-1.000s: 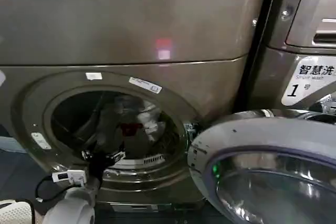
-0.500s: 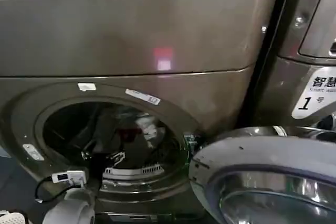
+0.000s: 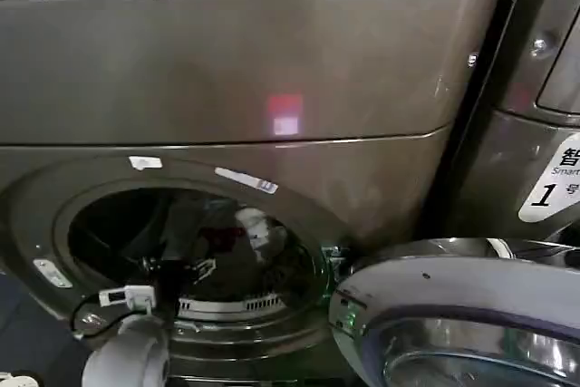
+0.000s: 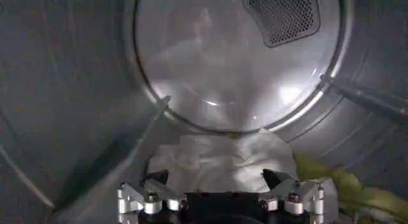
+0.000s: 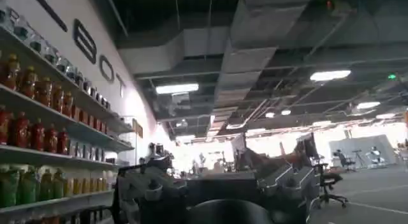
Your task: Grasp the clothes from the dryer.
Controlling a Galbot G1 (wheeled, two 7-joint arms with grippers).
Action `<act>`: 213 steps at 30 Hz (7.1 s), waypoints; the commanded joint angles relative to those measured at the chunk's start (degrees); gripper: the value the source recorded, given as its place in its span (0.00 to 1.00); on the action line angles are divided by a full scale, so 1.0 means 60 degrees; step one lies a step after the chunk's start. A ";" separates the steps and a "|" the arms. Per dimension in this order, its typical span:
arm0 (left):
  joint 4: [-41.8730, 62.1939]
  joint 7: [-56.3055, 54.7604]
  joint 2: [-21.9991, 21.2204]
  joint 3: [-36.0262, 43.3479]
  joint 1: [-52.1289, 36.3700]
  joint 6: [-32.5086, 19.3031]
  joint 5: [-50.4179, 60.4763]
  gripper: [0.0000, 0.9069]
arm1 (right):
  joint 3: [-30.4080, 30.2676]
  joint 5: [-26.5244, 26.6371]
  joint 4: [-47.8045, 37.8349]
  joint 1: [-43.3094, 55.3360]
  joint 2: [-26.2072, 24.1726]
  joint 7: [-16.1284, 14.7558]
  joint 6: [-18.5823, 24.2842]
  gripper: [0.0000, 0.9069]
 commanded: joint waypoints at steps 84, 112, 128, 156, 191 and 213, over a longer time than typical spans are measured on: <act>1.2844 1.2479 0.0238 -0.0143 -1.0217 -0.9692 1.2935 1.00 | -0.0757 -0.0340 0.0147 0.0173 0.0000 -0.0188 0.0233 1.00; 1.5253 1.2310 0.0374 -0.0378 -1.0264 -0.8908 1.1735 1.00 | -0.1098 -0.0648 0.0053 0.0398 0.0021 -0.0192 0.0248 1.00; 1.5577 1.2344 0.0484 -0.0415 -1.0153 -0.8920 1.1222 0.00 | -0.1205 -0.0646 0.0190 0.0431 0.0117 -0.0196 0.0248 1.00; 1.4631 1.2361 0.0588 -0.0318 -0.9801 -0.8855 1.0612 0.00 | -0.1397 -0.0667 0.0195 0.0517 0.0127 -0.0189 0.0269 1.00; 1.4539 1.2166 0.0646 -0.0360 -0.9795 -0.8776 1.0091 0.00 | -0.1569 -0.0659 0.0261 0.0577 0.0184 -0.0226 0.0282 1.00; 1.1696 0.4168 -0.0033 -0.0379 -0.8844 -0.6812 0.5410 0.00 | -0.1824 -0.0629 0.0488 0.0684 0.0210 -0.0249 0.0264 1.00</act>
